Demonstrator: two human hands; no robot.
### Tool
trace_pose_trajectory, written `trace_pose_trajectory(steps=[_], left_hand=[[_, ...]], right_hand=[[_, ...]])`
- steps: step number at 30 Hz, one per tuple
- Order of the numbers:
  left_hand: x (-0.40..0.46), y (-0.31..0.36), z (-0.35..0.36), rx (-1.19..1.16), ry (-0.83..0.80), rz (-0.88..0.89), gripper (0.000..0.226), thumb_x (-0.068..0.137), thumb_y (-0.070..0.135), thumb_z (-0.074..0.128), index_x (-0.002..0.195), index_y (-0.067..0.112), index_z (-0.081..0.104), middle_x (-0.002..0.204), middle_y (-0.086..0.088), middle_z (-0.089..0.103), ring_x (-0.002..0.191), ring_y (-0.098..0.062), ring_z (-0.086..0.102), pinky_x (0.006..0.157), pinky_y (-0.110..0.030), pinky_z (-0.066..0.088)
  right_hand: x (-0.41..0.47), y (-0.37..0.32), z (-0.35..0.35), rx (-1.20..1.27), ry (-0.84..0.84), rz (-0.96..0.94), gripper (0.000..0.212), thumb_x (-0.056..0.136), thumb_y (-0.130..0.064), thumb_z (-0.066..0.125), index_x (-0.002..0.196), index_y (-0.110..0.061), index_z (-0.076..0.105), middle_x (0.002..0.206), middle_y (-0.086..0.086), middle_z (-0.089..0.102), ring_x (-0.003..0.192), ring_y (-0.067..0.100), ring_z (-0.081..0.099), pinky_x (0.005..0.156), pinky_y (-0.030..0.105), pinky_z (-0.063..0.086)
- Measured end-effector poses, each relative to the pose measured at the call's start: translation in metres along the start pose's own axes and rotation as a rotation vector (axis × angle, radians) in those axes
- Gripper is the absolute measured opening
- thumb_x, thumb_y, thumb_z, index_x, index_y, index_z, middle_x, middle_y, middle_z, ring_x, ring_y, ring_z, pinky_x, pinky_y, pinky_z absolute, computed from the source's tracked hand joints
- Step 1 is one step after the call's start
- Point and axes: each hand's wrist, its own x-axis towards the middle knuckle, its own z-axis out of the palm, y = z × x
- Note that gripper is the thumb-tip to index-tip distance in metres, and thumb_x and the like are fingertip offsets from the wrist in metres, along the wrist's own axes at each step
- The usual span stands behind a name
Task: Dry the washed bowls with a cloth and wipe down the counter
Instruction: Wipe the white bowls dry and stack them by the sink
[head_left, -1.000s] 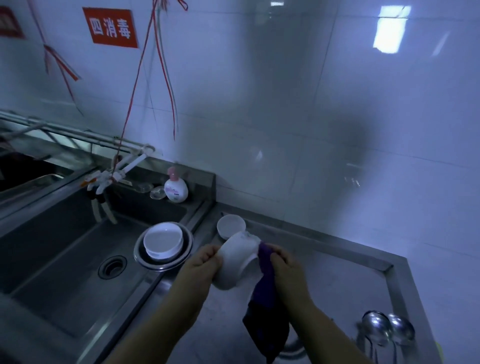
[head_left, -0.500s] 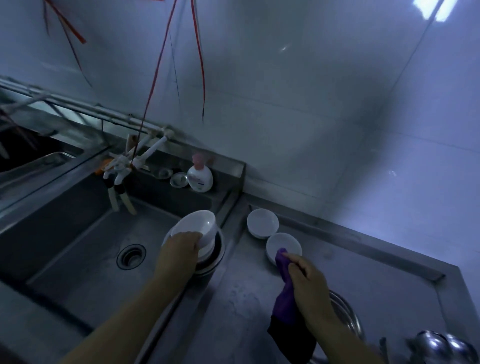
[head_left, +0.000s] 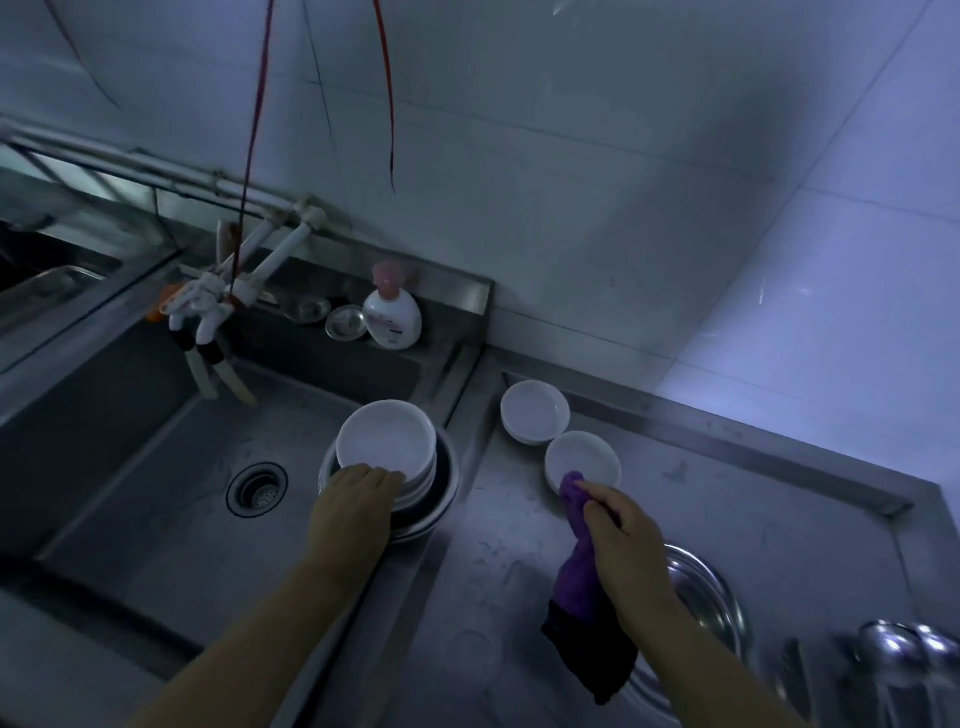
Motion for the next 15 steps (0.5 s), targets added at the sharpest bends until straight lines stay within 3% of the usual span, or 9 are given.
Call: trace_pose_trajectory(steps=[7,12,15], left_hand=[[-0.005,0.002,0.0,0.025,0.013,-0.014,0.037,0.066,0.007,0.034,0.073,0.005,0.071,0.062,-0.007,0.064,0.057,-0.027,0.062,0.06,-0.032,0.054],[-0.005,0.007,0.004,0.049,-0.006,-0.047,0.032,0.068,0.007,0.037,0.072,0.005,0.068,0.063,-0.009,0.063,0.059,-0.03,0.061,0.061,-0.035,0.053],[-0.004,0.012,0.005,0.051,-0.022,-0.065,0.033,0.069,0.01,0.038,0.076,0.003,0.069,0.069,-0.011,0.066,0.065,-0.032,0.063,0.064,-0.039,0.053]], right_hand=[[0.003,-0.002,0.006,0.035,-0.015,0.0,0.031,0.093,-0.011,0.052,0.093,-0.039,0.066,0.102,-0.009,0.066,0.093,0.005,0.06,0.082,0.025,0.046],[0.005,0.003,0.001,0.032,-0.006,0.018,0.025,0.093,-0.013,0.052,0.099,-0.03,0.069,0.104,-0.003,0.066,0.093,0.011,0.06,0.083,0.029,0.048],[0.006,0.004,-0.006,0.057,0.007,0.014,0.026,0.093,-0.013,0.053,0.093,-0.034,0.069,0.103,-0.003,0.067,0.092,0.008,0.06,0.078,0.022,0.045]])
